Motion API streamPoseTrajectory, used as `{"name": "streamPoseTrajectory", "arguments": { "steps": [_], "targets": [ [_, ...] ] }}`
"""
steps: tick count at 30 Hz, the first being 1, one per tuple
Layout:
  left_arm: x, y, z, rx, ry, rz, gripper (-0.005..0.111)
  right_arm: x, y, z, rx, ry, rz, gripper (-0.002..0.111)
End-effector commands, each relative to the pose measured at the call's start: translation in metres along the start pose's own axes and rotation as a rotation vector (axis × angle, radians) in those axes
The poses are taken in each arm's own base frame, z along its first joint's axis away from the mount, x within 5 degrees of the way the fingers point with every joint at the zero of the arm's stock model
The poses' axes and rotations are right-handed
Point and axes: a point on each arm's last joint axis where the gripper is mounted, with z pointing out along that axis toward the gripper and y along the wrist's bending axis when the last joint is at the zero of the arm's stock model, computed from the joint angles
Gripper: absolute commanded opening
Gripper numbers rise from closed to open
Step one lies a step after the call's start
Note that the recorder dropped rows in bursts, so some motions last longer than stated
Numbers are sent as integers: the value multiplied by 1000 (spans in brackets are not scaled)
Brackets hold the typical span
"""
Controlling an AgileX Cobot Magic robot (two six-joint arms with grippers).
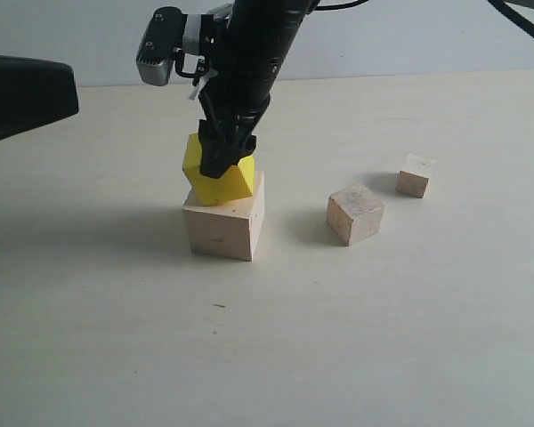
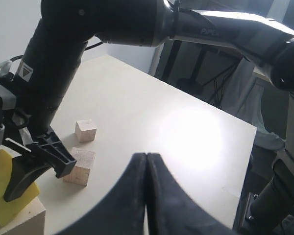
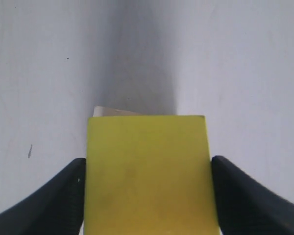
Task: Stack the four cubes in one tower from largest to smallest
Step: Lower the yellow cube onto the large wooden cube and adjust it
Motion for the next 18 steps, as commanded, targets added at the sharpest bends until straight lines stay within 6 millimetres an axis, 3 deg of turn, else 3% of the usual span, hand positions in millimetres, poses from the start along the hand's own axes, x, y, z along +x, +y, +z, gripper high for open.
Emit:
{"name": "streamPoseTrajectory", "arguments": {
  "steps": [1,9,15,18],
  "targets": [
    [1,-1,0,9,0,0,0,2,-1,3,-2,15,14,58],
    [1,-1,0,4,-1,0,0,2,-1,3,-11,14,17,58],
    [1,-1,0,4,-1,0,0,1,2,3,-36,-1,69,76],
    [1,-1,0,4,-1,0,0,0,2,2,-38,-1,72,76]
  ]
}}
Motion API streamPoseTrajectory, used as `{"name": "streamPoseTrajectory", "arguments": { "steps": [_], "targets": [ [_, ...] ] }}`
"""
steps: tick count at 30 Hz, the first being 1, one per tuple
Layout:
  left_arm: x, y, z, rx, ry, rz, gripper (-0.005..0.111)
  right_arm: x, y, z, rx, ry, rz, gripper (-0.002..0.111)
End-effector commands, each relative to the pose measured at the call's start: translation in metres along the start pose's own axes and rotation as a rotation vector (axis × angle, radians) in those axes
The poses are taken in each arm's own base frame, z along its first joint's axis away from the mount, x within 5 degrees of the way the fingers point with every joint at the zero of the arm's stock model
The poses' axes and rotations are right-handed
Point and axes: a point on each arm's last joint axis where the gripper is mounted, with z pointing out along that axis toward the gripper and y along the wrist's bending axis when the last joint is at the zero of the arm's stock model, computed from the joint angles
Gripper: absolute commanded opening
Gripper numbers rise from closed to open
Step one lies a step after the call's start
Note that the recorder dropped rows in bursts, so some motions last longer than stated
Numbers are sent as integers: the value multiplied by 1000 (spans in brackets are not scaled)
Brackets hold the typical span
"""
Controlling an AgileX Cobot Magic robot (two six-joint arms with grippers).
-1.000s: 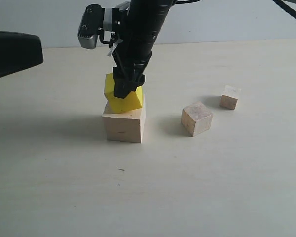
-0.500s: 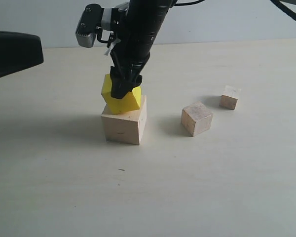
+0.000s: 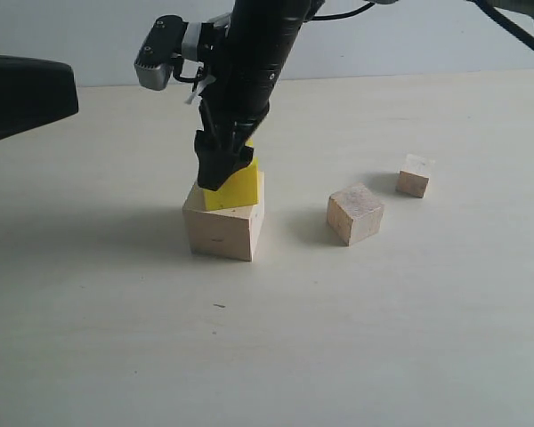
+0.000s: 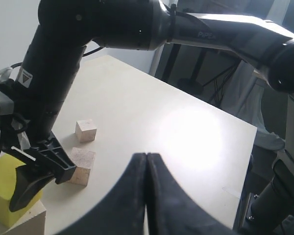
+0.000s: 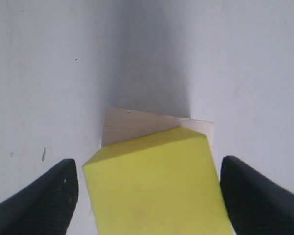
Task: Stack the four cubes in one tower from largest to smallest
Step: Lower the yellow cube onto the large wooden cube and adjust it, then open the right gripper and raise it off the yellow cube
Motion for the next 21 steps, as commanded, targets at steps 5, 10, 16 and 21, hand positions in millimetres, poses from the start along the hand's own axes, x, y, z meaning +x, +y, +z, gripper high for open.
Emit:
{"name": "streamPoseTrajectory", "arguments": {
  "steps": [5,10,16,21],
  "targets": [
    [0,0,0,-2,-4,0,0,-9,5,-33,51,-65,-4,76],
    [0,0,0,-6,-5,0,0,-15,5,-74,186,-106,122,66],
    [20,17,3,-136,12,-49,0,-1,-5,-86,340,14,353,0],
    [37,21,4,-164,44,-105,0,20,-22,-90,342,-36,595,0]
  ]
}}
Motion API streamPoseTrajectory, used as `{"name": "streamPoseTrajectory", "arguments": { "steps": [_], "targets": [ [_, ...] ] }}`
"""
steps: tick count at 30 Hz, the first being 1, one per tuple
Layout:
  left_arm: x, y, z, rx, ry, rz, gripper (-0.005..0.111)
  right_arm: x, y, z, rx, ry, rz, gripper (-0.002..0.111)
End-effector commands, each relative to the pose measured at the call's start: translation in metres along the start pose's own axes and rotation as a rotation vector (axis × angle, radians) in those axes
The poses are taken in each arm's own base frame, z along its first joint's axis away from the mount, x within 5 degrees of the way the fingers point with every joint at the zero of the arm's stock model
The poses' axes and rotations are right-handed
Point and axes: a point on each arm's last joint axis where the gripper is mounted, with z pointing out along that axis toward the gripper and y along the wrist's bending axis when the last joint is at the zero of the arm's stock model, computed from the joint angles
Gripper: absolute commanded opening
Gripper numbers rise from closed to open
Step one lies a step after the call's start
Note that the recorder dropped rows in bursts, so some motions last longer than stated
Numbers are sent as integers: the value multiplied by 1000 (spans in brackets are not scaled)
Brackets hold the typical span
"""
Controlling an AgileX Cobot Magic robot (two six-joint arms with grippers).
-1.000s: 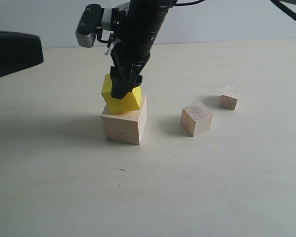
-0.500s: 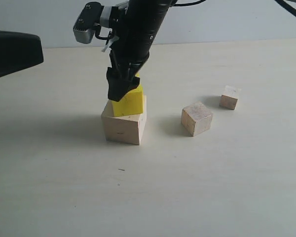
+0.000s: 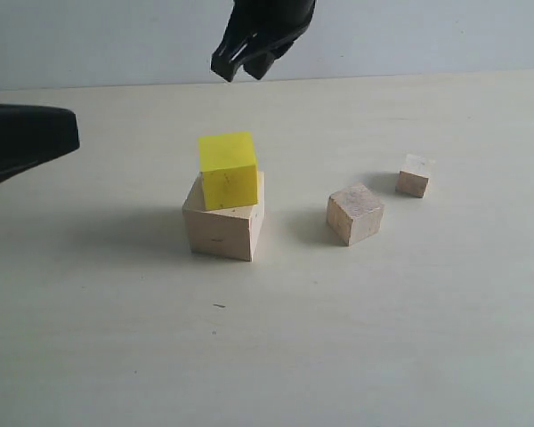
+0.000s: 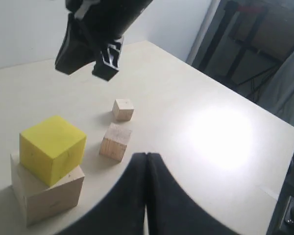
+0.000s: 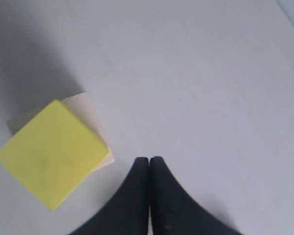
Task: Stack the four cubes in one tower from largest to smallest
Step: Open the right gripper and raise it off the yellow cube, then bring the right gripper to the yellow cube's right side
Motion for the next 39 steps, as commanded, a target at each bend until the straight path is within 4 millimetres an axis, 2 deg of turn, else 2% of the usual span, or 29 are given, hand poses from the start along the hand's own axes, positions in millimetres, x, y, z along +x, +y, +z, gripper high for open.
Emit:
{"name": "streamPoseTrajectory", "arguments": {
  "steps": [1,4,9,11,14,18,25,39],
  "targets": [
    [8,3,2,-22,13,-42,0,10,-22,-3,-31,-35,203,0],
    [9,4,2,-31,12,-44,0,18,-28,-7,-90,-118,292,0],
    [7,9,1,-84,-5,-45,0,40,-22,-6,-57,-235,358,0],
    [6,12,1,-118,-17,-45,0,54,-15,3,-56,-240,364,0],
    [6,18,2,-169,-26,-49,0,77,-6,29,-45,-209,383,0],
    [10,28,12,-201,16,-79,0,97,4,56,-70,-173,426,0],
    [20,39,25,-208,89,-120,0,101,12,62,-141,-184,454,0],
    [20,42,27,-226,96,-94,0,97,22,64,-257,-201,481,0]
  ]
}}
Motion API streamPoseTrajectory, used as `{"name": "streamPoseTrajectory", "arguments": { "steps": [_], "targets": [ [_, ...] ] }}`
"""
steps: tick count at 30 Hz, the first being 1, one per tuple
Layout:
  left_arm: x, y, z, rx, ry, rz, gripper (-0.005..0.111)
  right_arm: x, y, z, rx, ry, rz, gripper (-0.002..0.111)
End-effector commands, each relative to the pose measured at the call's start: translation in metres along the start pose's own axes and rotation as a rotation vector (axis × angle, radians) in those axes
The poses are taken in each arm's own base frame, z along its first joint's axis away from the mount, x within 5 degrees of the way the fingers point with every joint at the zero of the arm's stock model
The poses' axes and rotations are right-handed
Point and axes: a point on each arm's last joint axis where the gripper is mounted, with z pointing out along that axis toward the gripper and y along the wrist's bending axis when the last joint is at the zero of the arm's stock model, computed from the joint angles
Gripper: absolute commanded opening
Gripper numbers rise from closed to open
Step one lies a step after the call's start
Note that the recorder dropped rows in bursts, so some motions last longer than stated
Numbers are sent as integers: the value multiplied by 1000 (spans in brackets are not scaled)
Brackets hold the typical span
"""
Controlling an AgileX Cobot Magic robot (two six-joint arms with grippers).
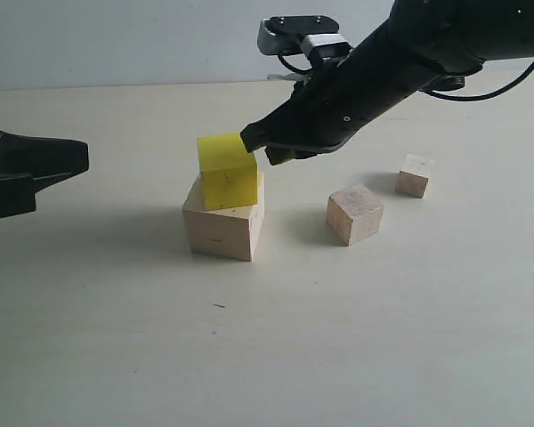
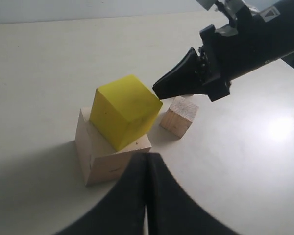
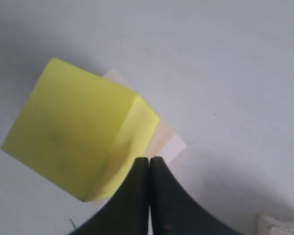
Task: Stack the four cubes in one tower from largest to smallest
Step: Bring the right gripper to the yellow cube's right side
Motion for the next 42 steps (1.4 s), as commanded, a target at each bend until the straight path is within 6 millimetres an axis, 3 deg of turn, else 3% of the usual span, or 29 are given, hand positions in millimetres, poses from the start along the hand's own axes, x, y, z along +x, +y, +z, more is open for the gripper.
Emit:
{"name": "streamPoseTrajectory", "arguments": {
  "steps": [1,18,36,42],
  "targets": [
    [1,1,1,-16,-4,0,0,4,0,4,-32,29,12,0],
    [0,2,1,-20,-5,4,0,11,12,5,-166,92,-15,0],
    [0,2,1,-20,-5,6,0,15,11,4,-161,132,-43,0],
    [0,17,6,-150,-11,13,0,14,7,5,-119,116,-28,0]
  ]
}}
